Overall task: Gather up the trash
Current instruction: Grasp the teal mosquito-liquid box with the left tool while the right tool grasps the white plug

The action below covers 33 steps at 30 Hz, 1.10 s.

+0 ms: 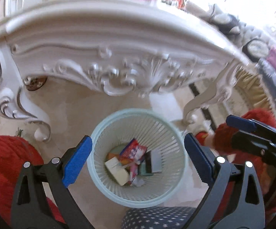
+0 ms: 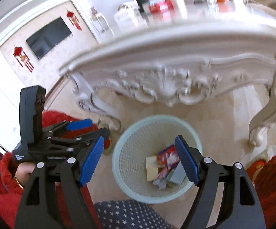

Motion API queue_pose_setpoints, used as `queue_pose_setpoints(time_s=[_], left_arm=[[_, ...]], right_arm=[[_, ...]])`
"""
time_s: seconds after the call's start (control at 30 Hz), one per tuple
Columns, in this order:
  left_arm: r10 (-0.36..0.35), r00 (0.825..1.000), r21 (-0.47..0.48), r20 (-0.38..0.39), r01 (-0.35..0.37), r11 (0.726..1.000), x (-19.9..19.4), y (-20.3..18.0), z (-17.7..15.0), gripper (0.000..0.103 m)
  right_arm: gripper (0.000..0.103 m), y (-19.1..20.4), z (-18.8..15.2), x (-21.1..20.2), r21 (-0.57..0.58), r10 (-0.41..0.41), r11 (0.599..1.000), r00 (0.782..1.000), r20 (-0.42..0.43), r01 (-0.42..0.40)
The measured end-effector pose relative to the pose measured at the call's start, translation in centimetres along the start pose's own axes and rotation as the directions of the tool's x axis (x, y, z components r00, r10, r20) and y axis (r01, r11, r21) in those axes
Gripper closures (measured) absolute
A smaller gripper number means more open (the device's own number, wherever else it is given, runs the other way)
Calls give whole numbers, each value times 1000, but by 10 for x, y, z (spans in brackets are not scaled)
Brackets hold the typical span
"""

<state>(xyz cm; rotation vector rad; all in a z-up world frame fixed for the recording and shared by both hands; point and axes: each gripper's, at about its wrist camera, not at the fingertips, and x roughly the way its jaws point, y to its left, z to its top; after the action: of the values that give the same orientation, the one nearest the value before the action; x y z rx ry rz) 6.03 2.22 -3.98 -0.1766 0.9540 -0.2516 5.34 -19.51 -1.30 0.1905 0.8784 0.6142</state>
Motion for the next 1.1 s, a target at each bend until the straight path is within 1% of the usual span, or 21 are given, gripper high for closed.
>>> queue_pose_setpoints(time_s=[0.03,0.13,0.2,0.27,0.3,0.33,0.37,0.4,0.43,0.5,0.57,0.63,0.73,0.8,0.87,0.97,1.07,1.1], left_arm=[[-1,1000,1,11,1,1000,-6,0,6,9],[-8,997,23,71,7,1000,-36,-2,42,9],[-16,994,60,110,9,998,-52,-3,75,9],[13,990,114,139,-29,993,-59,-4,115,9],[39,987,133,158,-61,989,-59,-4,134,9],[68,981,148,180,-95,984,-57,-4,153,9],[104,973,155,204,-137,978,-51,-3,181,9],[139,968,146,207,-172,974,-43,-1,205,9],[165,966,128,201,-193,973,-33,1,231,9],[159,970,108,182,-181,978,-12,5,274,9],[150,974,112,169,-170,979,11,5,311,9],[164,973,130,161,-185,974,33,8,343,9],[185,973,157,138,-205,966,67,9,375,9],[168,979,176,112,-186,967,85,9,390,9],[149,987,190,67,-160,969,105,12,403,9],[126,992,207,25,-129,970,126,15,414,9],[138,990,241,-5,-133,961,147,20,424,9],[128,992,245,-8,-122,962,149,22,426,9]], right_arm=[[30,0,6,-6,-3,-6,1000,1000,20,6],[30,-3,41,-29,-17,-16,1000,996,85,18],[30,-5,65,-38,-34,-25,999,994,110,29],[30,-7,100,-46,-82,-47,995,985,165,61],[30,-8,112,-45,-98,-72,991,981,182,91],[30,-10,131,-43,-115,-110,984,973,204,136],[30,-14,152,-38,-128,-134,978,966,220,165],[30,-17,164,-33,-130,-146,976,964,224,178],[30,-23,183,-24,-125,-161,973,960,227,193],[30,-32,213,-4,-128,-166,972,964,210,195],[30,-42,233,13,-139,-175,969,965,194,204],[30,-49,255,33,-163,-196,960,965,175,225],[30,-62,282,57,-170,-220,954,962,158,246],[30,-68,296,69,-178,-232,950,963,139,255],[30,-76,308,83,-187,-249,945,961,119,268],[30,-83,319,95,-189,-247,946,964,102,262],[30,-85,326,104,-210,-236,945,968,88,250],[30,-85,327,107,-218,-236,944,968,84,249]])
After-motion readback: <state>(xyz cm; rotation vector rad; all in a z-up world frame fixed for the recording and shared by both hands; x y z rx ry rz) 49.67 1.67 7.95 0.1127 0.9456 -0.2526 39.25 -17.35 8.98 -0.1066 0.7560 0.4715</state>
